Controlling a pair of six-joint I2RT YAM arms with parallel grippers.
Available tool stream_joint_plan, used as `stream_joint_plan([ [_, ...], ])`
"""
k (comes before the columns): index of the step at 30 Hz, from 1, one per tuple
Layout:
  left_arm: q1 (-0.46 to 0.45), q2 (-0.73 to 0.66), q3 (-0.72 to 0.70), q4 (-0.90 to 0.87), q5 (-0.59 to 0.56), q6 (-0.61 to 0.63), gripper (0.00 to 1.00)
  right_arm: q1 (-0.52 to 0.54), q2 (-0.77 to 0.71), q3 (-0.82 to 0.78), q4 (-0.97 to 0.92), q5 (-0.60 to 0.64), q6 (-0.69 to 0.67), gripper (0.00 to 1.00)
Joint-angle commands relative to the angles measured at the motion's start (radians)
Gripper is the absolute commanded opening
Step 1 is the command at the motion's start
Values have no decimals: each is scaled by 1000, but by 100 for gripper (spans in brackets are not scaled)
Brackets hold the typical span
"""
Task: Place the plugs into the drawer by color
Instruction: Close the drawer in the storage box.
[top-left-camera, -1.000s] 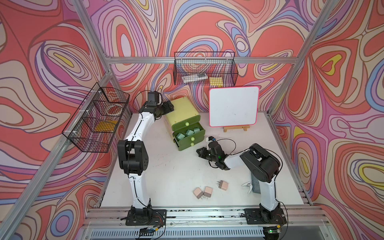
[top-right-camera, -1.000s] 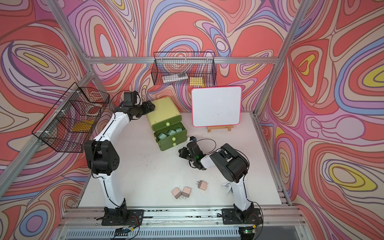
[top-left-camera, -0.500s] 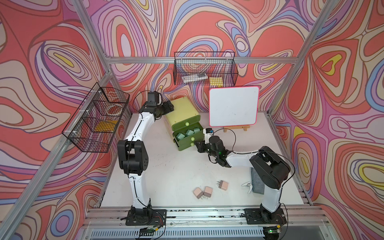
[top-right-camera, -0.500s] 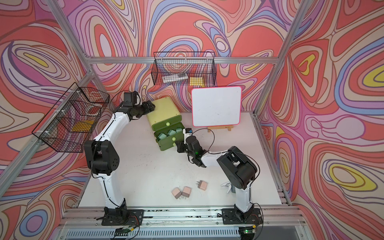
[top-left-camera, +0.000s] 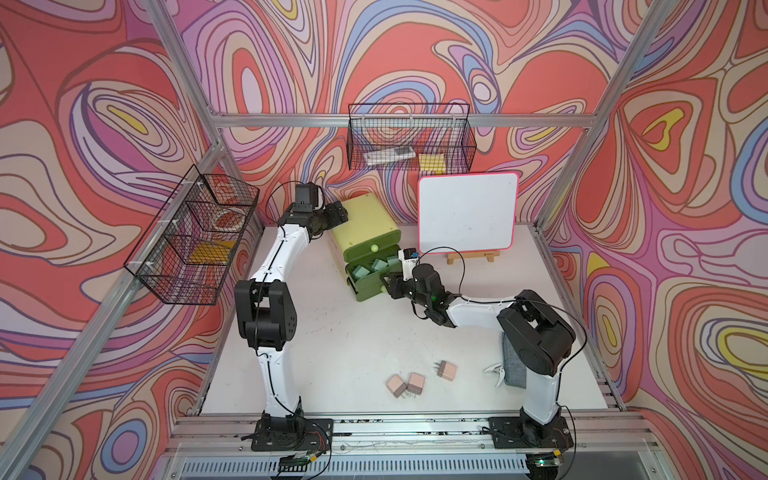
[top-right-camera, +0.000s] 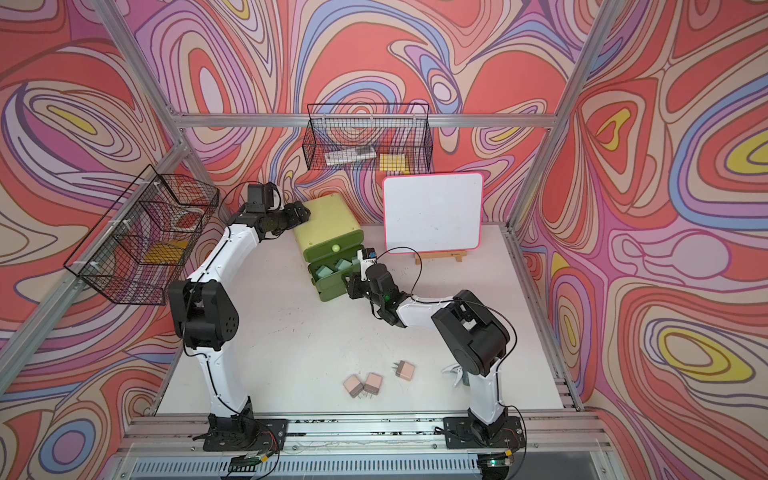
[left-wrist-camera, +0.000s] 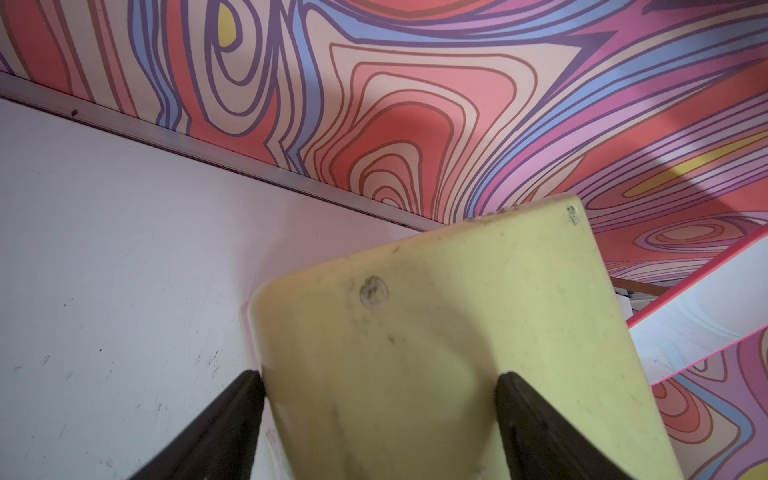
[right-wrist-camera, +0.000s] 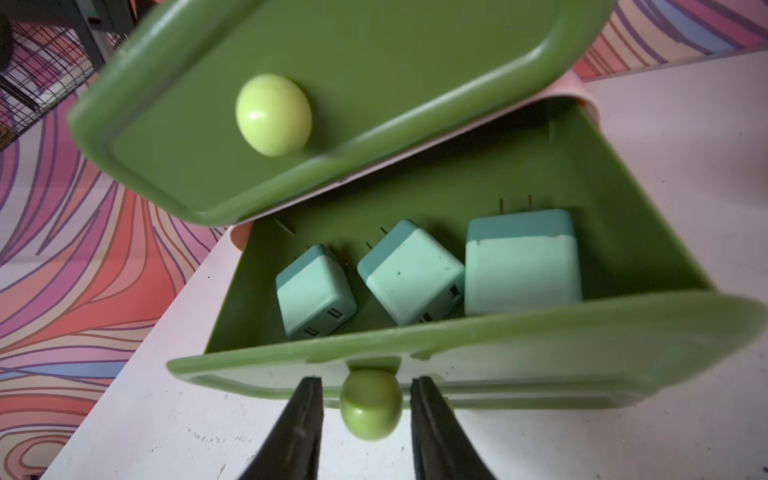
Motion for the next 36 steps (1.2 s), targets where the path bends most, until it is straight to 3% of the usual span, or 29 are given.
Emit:
stream_joint_plan([
  [1, 11, 54, -59, -219, -38, 32, 86, 5, 37, 11, -6, -9, 12, 40],
  [6, 11, 50, -63, -219, -39, 31, 86, 5, 42, 4, 9, -9, 17, 41],
  [22, 11, 43, -76, -215, -40, 30, 86, 5, 23, 36, 3, 0, -5, 20],
  [36, 11, 42, -79, -214, -37, 30, 86, 6, 17, 87, -37, 12, -6, 17],
])
